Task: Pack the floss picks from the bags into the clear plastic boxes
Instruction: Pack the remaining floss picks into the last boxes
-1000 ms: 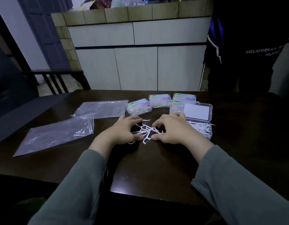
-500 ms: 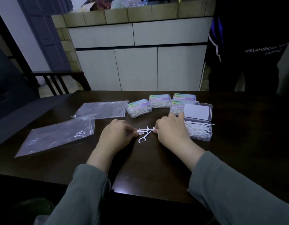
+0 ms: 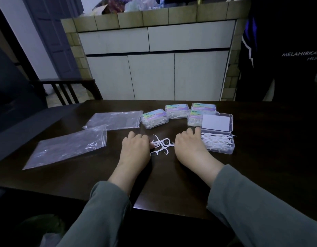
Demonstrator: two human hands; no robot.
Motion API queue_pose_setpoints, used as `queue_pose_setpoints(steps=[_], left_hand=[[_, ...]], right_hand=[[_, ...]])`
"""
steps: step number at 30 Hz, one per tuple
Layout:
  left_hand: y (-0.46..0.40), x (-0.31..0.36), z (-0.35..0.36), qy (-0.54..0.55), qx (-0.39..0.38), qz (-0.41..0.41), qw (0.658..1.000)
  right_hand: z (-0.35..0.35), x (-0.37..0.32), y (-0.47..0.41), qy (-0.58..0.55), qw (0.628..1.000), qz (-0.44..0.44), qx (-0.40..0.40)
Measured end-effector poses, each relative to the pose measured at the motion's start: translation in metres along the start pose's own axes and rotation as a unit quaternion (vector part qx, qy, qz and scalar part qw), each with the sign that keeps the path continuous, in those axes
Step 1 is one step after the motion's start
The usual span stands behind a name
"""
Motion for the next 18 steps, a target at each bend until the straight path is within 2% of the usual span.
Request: queue_pose_setpoints(steps=[5,8,12,15,18], left_hand=[[0.001,0.0,-0.001,0.004,-0.016,-0.009,1.0],[-0.001,-0.005,-0.002,0.035,-0.014,-0.023,0.999],[-0.001,-0.015,-0.023,0.091,0.069,-0.051,0.992],[0.0,-0.005,-0.042,0.111,0.117,-0.033,0.986],[-0.006,0.017,-0.056,0.147,0.149,-0.003,0.978]], right_hand=[[-0.002,0.005,0.001,-0.042,0.999,-0.004,0.004],[-0.01,0.007,0.002,-0.083,0.996,-0.012,0.033],[-0.028,0.022,0.003,-0.168,0.98,-0.001,0.104],[-0.035,0.044,0.007,-0.213,0.966,0.012,0.145],[-0.03,0.076,0.011,-0.24,0.959,0.025,0.147]])
Point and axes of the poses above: each hand's wrist, its own y-axis away from the middle knuckle, its own z-axis out of the palm, x = y × z, the point moved 8 cm from there along -y, towards the middle knuckle, and after that the axes turned 4 degrees about -x, right-handed, at the moved point
